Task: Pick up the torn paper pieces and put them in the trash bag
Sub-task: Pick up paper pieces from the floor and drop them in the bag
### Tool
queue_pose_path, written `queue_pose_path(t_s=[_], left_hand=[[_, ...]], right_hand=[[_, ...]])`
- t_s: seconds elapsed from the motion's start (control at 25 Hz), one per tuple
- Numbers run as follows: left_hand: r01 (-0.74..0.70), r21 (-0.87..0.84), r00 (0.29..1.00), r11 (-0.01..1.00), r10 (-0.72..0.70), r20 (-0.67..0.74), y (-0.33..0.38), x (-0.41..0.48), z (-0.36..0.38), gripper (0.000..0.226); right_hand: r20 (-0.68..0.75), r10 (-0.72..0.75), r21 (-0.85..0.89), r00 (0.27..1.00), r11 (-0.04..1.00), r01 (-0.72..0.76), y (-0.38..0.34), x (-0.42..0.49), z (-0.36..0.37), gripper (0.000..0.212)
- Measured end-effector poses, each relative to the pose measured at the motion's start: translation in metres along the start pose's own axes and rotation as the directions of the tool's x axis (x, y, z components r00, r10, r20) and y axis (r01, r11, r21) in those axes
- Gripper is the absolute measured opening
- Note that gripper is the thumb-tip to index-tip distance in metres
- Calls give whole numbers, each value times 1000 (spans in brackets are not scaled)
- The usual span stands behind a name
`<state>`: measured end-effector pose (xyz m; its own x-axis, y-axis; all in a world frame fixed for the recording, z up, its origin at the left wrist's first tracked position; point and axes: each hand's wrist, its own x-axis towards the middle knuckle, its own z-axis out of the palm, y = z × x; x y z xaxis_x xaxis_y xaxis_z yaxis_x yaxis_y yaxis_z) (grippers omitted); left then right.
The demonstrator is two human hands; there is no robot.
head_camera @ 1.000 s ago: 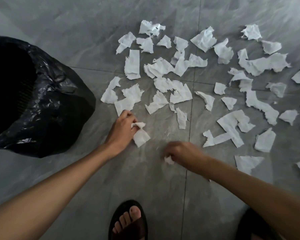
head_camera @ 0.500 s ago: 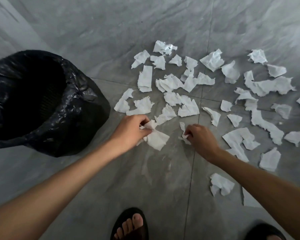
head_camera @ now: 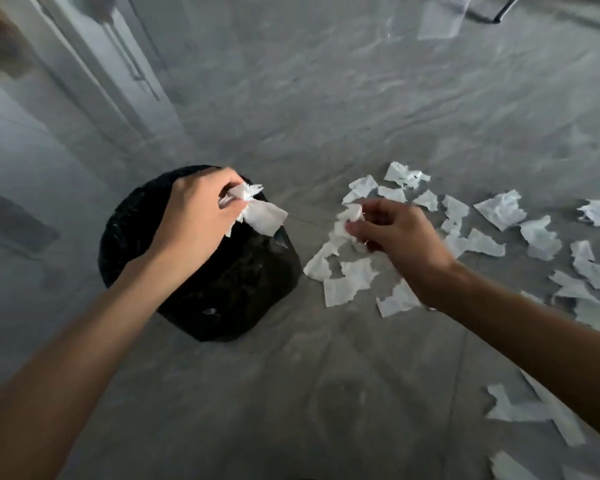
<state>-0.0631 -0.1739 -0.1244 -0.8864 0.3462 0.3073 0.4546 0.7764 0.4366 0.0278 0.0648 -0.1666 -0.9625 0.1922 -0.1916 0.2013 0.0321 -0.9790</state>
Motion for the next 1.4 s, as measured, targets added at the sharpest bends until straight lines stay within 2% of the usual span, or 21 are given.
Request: queue_pose_path(t_s=[0.16,0.24,0.36,0.44,0.52,0.64,0.72,0.8,0.88,0.96,1.04,1.12,1.24,1.32,1.4], left_hand=[[247,116,966,962,-254,45,-62,-10,3,6],[335,120,932,935,-347,102,-84,-20,2,8],[407,169,856,898,-439,271,-101,-33,-1,24],[434,180,846,883,-468,257,-102,-38,-4,37],[407,140,895,903,-425,137,-94,-39,-8,39],[305,57,952,951,-304,-18,-63,-34,-7,36],[206,-32,978,978,-207,-29,-31,-28,2,33],[73,-110,997,991,-70,29,5,-25,22,30],[-17,-185,993,983,38,115,33,-25,49,27],[-34,-233,971,972,87,221,48,-29,81,25],[-13,-221,928,975,94,360,49,-37,113,26],[9,-154,860,988,71,505,42,-44,150,32],[-20,30,780,999,-3,626,30,-51,203,45],[-44,145,749,988,-64,660,26,-55,231,46],[-54,192,753,980,-86,653,22,-58,250,37]], right_hand=[[119,-178,47,977,984,174,-55,29,54,10],[172,-207,62,963,978,199,-67,43,89,2],[214,-114,-160,970,976,150,-64,60,134,8],[264,-10,-268,964,960,83,-54,67,150,14],[296,57,-326,954,944,45,-43,71,151,29],[260,-4,-323,966,942,91,-31,68,119,38],[190,-24,-281,981,956,78,-15,62,79,30],[118,10,-356,993,934,33,15,52,29,26],[56,95,-570,994,820,-46,59,36,-17,21],[32,192,-793,981,603,-92,108,20,-49,23],[74,237,-905,969,424,-35,149,6,-59,34],[73,195,-936,978,352,0,175,5,-59,38],[30,118,-929,993,371,-16,191,13,-54,21],[71,115,-913,991,409,18,195,12,-54,13],[93,66,-822,994,568,39,190,5,-59,9]])
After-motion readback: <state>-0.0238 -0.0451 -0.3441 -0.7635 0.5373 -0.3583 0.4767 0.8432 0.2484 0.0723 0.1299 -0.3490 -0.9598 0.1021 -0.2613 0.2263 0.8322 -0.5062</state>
